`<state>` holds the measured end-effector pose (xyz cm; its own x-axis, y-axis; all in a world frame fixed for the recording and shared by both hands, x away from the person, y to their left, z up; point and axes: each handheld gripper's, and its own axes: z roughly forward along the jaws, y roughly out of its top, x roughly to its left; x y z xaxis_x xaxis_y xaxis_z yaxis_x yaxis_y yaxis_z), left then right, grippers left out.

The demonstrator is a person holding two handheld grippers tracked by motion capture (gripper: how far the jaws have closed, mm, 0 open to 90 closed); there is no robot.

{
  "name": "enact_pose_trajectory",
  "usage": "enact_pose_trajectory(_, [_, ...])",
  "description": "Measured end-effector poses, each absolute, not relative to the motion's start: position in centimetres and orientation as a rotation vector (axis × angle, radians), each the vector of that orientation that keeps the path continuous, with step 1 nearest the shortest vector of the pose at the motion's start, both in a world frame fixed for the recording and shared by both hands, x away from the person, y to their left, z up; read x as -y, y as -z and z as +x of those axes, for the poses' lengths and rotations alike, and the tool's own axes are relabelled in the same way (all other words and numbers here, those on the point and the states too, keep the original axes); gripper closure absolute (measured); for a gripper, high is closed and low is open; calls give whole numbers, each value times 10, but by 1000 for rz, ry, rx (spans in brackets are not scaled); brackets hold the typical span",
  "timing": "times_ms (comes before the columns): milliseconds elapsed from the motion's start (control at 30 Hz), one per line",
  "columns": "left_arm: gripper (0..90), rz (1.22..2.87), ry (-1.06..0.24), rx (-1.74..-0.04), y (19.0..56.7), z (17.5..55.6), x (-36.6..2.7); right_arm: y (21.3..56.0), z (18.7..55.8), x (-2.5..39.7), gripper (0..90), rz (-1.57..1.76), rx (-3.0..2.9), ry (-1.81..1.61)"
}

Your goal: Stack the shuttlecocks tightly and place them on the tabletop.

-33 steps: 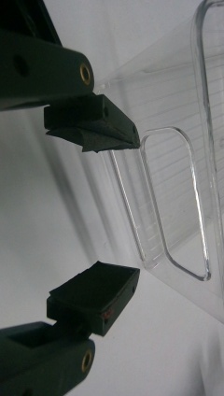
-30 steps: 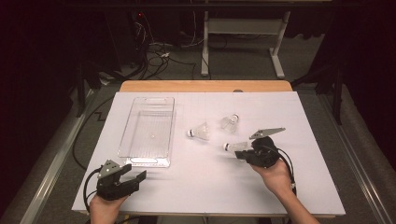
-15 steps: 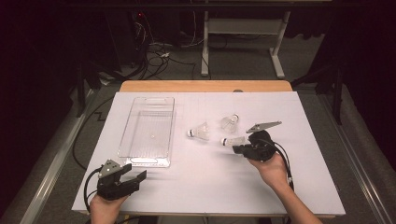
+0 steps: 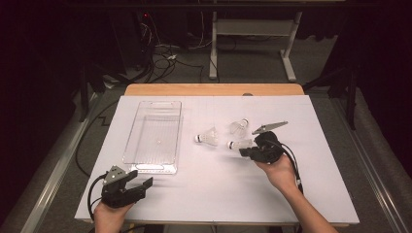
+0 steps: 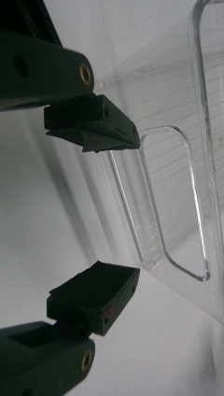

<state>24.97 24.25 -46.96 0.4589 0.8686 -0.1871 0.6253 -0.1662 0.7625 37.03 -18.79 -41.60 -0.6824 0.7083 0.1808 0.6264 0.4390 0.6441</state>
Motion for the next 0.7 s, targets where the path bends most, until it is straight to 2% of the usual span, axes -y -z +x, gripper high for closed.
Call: enact_pose_trajectory(700, [335,1890,-373,-1253,470,250,-242,419,382,183,900,1226,-2561,-1087])
